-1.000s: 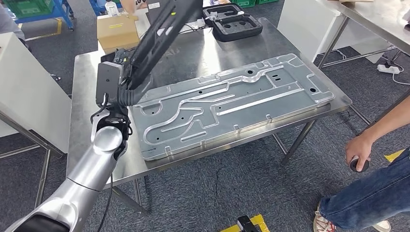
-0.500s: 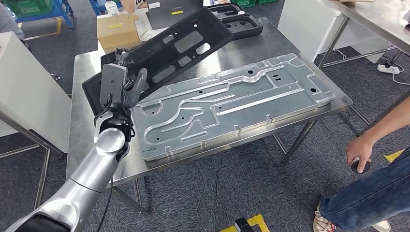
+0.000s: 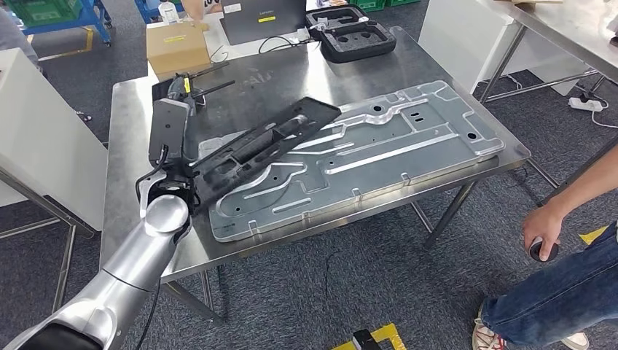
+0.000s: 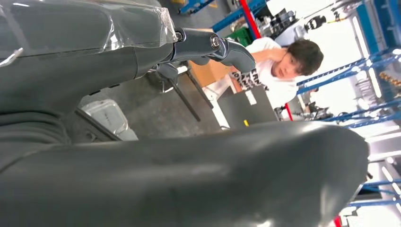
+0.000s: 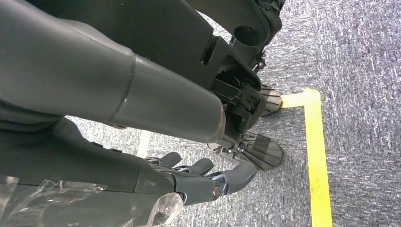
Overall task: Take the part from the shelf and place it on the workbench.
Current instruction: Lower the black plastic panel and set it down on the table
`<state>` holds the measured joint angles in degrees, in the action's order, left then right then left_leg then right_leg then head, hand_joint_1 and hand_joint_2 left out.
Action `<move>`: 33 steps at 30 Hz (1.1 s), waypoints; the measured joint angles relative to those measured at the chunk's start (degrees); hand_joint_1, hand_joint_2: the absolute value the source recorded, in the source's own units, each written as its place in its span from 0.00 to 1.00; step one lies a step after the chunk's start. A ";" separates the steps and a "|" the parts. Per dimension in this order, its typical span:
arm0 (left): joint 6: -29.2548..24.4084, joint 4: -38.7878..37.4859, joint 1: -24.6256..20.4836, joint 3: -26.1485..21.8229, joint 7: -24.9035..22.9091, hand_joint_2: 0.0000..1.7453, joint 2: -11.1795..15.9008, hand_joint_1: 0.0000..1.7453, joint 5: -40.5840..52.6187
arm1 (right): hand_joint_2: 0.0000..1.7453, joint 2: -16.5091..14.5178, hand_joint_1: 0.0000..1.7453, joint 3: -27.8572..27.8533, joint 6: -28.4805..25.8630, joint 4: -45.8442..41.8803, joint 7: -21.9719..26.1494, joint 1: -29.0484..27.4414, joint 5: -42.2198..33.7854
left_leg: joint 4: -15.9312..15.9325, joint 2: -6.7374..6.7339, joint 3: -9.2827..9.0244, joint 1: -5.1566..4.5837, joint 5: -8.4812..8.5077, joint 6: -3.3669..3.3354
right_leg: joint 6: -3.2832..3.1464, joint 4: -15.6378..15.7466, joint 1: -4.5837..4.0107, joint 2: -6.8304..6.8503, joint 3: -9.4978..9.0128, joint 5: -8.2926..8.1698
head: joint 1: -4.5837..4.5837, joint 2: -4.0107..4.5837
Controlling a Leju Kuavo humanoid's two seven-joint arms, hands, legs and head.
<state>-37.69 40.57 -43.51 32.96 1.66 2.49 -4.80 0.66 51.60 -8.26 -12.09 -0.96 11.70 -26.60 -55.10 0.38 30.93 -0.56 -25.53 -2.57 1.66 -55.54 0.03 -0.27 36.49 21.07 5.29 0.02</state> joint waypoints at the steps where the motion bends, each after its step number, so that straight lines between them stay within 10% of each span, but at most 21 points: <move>1: -0.28 0.00 0.01 0.04 0.16 0.00 0.07 0.00 0.01 | 0.00 -0.01 0.00 0.00 0.00 0.00 0.00 -0.02 0.00 | 0.00 0.00 0.00 0.00 0.00 0.00 | 0.00 0.00 0.00 0.00 0.00 0.00 | 0.00 0.00; 9: -2.32 0.86 0.77 -1.57 3.97 0.00 0.66 0.00 0.16 | 0.00 -0.01 0.00 0.00 0.00 0.00 0.04 -0.44 -0.05 | 0.00 0.00 0.01 0.00 0.00 0.00 | 0.00 0.00 0.00 0.00 0.00 0.00 | 0.00 0.00; 20: -2.76 13.95 2.90 -15.26 2.68 0.00 3.03 0.00 3.71 | 0.00 0.06 0.00 0.00 0.00 0.02 0.09 -1.83 -0.73 | 0.20 -0.07 -0.13 -0.12 0.66 -0.78 | 0.65 0.30 0.23 0.03 -0.17 -0.48 | 0.01 0.00; 27: -2.70 27.98 5.42 -21.64 -4.37 0.00 5.35 0.00 7.14 | 0.00 0.72 0.00 0.00 0.00 0.09 0.21 -2.83 -1.33 | 1.55 -0.26 -0.44 1.01 2.11 -1.05 | 2.70 -16.25 1.22 0.02 5.13 8.81 | -0.27 0.00; 30: -2.70 33.65 6.09 -23.78 -6.61 0.00 6.63 0.00 7.93 | 0.00 1.25 0.00 -0.01 0.00 0.11 0.32 -2.96 -1.61 | 1.00 -0.06 -0.12 1.60 2.07 -0.15 | 3.71 -7.48 2.16 0.00 -0.98 5.23 | -0.27 0.00; 33: -2.65 37.94 6.30 -25.24 -7.14 0.00 7.72 0.00 8.10 | 0.00 1.48 0.00 -0.04 -0.04 0.11 0.42 -2.94 -1.64 | 0.17 0.19 0.81 1.63 2.09 1.27 | 3.05 -1.03 2.16 -0.61 -4.48 3.86 | -0.18 0.00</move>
<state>-40.35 78.50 -37.21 7.72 -5.48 10.21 3.29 2.14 51.56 -8.31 -11.98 -0.54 8.76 -28.24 -54.92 0.57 31.74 1.07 -23.43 -1.30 4.71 -56.57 2.19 -0.88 32.01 24.93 5.11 0.02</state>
